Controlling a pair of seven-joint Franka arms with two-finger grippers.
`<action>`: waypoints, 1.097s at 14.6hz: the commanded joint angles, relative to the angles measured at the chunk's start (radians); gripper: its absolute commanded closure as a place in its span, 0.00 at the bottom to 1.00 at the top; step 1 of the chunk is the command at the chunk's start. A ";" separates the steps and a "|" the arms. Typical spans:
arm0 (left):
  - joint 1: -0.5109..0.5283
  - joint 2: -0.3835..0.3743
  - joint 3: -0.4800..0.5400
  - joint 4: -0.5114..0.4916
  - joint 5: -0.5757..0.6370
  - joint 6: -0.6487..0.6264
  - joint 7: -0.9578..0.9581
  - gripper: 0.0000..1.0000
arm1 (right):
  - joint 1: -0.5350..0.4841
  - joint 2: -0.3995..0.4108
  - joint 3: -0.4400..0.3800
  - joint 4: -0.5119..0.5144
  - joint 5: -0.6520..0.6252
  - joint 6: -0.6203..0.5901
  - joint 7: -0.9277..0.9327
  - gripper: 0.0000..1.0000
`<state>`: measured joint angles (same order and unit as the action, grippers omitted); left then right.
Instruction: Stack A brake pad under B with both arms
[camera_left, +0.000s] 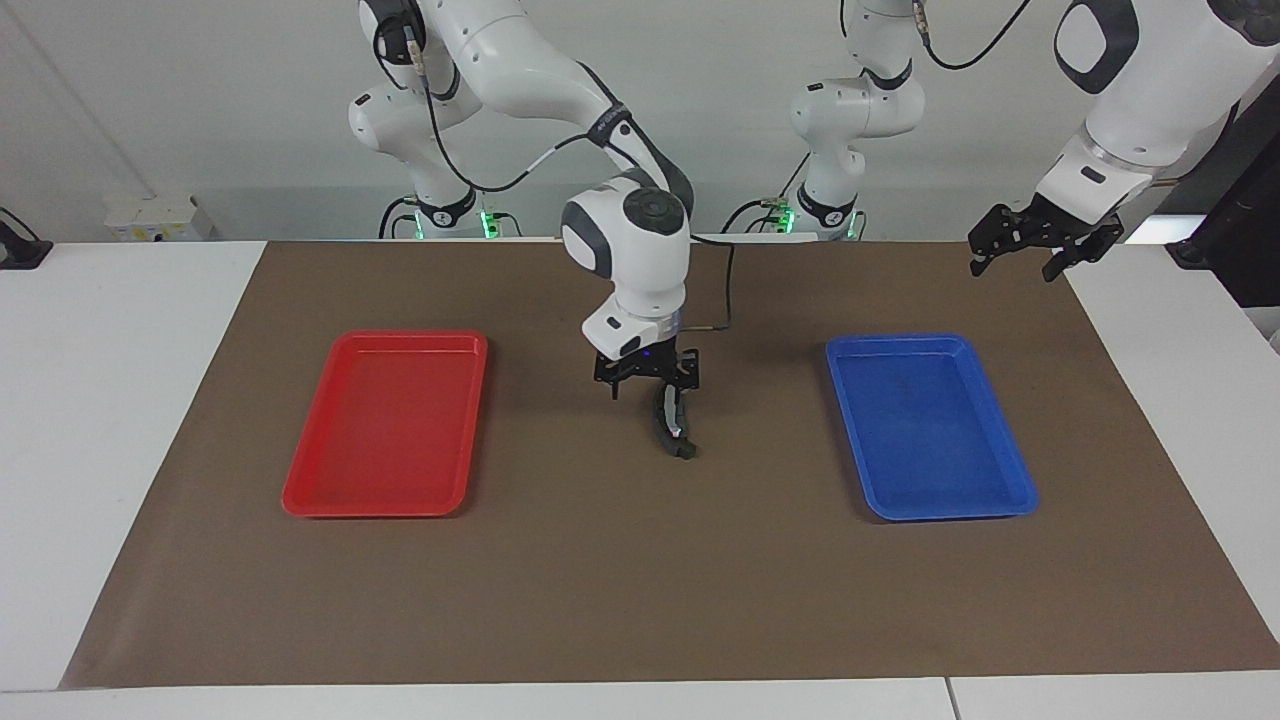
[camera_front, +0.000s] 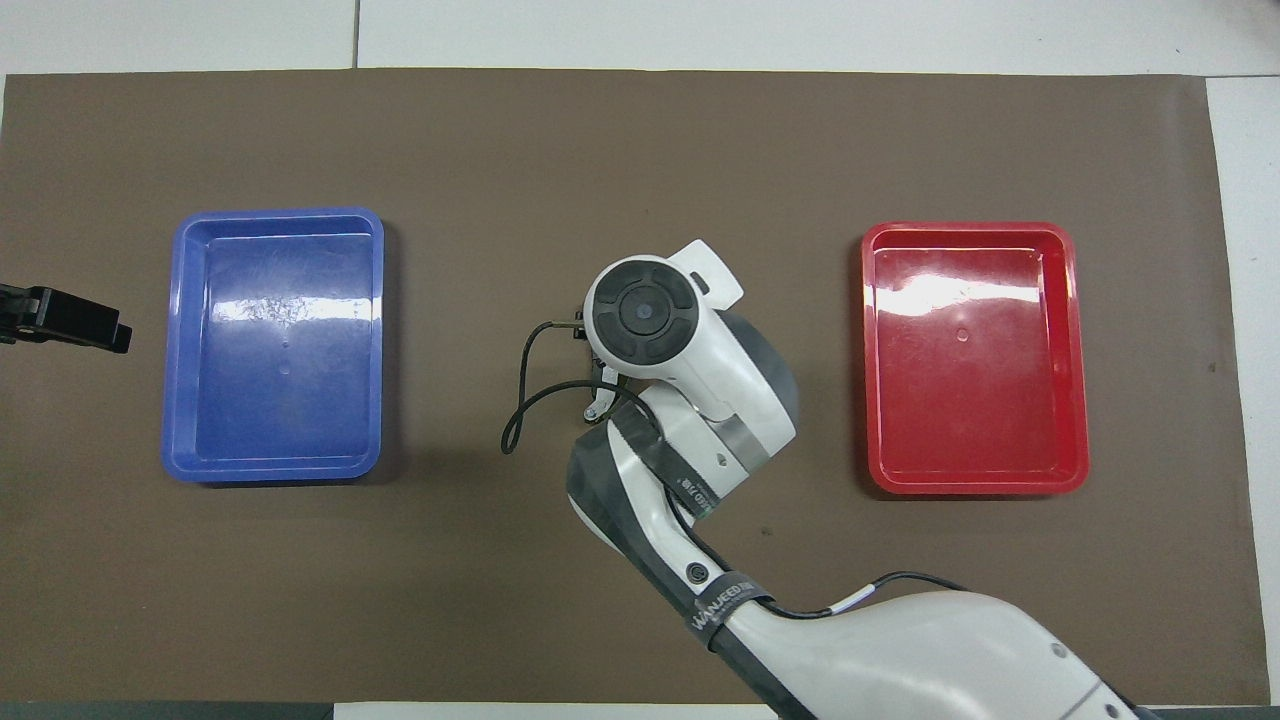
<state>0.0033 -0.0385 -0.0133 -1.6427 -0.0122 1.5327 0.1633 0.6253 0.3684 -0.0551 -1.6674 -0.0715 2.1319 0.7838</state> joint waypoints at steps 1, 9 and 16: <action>0.004 -0.023 -0.001 -0.017 0.017 -0.009 -0.011 0.00 | -0.128 -0.127 0.012 -0.037 -0.024 -0.078 -0.110 0.00; 0.006 -0.023 0.000 -0.017 0.017 -0.002 -0.011 0.00 | -0.403 -0.311 0.012 -0.029 -0.010 -0.283 -0.421 0.00; 0.006 -0.023 0.001 -0.017 0.017 -0.002 -0.011 0.00 | -0.552 -0.393 0.006 0.090 0.016 -0.567 -0.648 0.00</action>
<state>0.0053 -0.0396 -0.0107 -1.6429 -0.0120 1.5325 0.1617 0.1086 -0.0257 -0.0594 -1.6396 -0.0745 1.6438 0.1969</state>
